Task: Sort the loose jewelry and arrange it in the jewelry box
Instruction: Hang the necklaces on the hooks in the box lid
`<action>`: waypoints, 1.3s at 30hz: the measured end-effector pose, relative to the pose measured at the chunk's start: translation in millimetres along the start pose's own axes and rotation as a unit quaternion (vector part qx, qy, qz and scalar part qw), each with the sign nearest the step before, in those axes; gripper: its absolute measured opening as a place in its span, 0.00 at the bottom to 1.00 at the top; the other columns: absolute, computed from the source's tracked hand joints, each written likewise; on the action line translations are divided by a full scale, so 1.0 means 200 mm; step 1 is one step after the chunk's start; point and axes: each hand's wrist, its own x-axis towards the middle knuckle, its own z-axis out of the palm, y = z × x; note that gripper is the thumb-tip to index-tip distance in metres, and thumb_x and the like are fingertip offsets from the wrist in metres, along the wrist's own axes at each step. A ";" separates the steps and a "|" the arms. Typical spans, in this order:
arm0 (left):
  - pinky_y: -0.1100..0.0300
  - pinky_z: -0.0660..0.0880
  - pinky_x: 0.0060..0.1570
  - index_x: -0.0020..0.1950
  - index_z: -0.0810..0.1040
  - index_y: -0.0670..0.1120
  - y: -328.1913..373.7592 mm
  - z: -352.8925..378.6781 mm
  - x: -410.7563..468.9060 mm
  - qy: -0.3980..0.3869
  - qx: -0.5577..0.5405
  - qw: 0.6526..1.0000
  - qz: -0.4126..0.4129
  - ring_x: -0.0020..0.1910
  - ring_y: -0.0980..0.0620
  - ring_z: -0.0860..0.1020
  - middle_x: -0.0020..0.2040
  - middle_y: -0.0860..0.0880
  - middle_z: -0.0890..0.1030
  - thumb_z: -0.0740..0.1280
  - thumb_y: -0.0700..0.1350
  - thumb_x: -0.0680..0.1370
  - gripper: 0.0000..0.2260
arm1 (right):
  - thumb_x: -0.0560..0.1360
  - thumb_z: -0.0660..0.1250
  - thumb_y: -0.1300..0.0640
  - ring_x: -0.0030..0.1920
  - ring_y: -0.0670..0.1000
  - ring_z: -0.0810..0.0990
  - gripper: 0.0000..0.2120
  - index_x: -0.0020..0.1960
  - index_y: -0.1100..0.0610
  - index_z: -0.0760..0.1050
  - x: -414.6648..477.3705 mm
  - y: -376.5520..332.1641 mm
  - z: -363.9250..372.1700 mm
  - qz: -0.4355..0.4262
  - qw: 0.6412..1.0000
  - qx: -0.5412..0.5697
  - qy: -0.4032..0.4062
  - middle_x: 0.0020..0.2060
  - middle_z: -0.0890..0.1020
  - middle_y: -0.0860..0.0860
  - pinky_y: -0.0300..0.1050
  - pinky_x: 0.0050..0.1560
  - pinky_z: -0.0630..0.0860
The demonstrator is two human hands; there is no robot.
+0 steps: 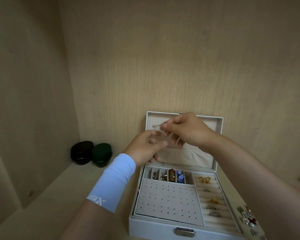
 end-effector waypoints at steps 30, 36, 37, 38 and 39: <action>0.58 0.76 0.52 0.57 0.82 0.53 -0.07 -0.01 0.04 0.067 0.337 0.935 0.085 0.49 0.53 0.79 0.56 0.53 0.82 0.62 0.45 0.81 0.10 | 0.78 0.70 0.58 0.28 0.51 0.80 0.06 0.46 0.59 0.84 0.04 0.13 0.00 0.030 0.992 0.049 0.112 0.39 0.87 0.52 0.42 0.27 0.75; 0.55 0.76 0.46 0.64 0.74 0.52 -0.07 0.01 0.03 0.089 0.513 0.843 0.133 0.51 0.49 0.78 0.59 0.52 0.77 0.60 0.45 0.81 0.12 | 0.77 0.71 0.58 0.29 0.53 0.82 0.06 0.44 0.58 0.84 0.08 0.13 0.01 0.032 0.989 0.046 0.140 0.38 0.87 0.51 0.41 0.25 0.73; 0.56 0.75 0.44 0.63 0.74 0.51 -0.08 0.01 0.03 0.096 0.522 0.837 0.131 0.49 0.49 0.78 0.58 0.52 0.77 0.61 0.44 0.81 0.11 | 0.77 0.71 0.57 0.29 0.54 0.82 0.06 0.43 0.57 0.84 0.09 0.13 0.01 0.029 0.988 0.048 0.147 0.39 0.87 0.51 0.41 0.25 0.72; 0.56 0.75 0.42 0.62 0.74 0.51 -0.08 0.01 0.03 0.101 0.530 0.832 0.131 0.47 0.49 0.78 0.57 0.52 0.76 0.62 0.42 0.80 0.11 | 0.77 0.71 0.57 0.29 0.54 0.82 0.07 0.43 0.57 0.84 0.09 0.14 0.02 0.028 0.987 0.046 0.149 0.39 0.87 0.50 0.41 0.25 0.71; 0.57 0.74 0.40 0.61 0.74 0.50 -0.09 0.02 0.04 0.103 0.538 0.827 0.131 0.45 0.49 0.78 0.56 0.52 0.76 0.62 0.41 0.80 0.11 | 0.77 0.71 0.56 0.29 0.54 0.82 0.07 0.42 0.56 0.85 0.09 0.15 0.02 0.028 0.988 0.037 0.147 0.39 0.87 0.49 0.40 0.24 0.71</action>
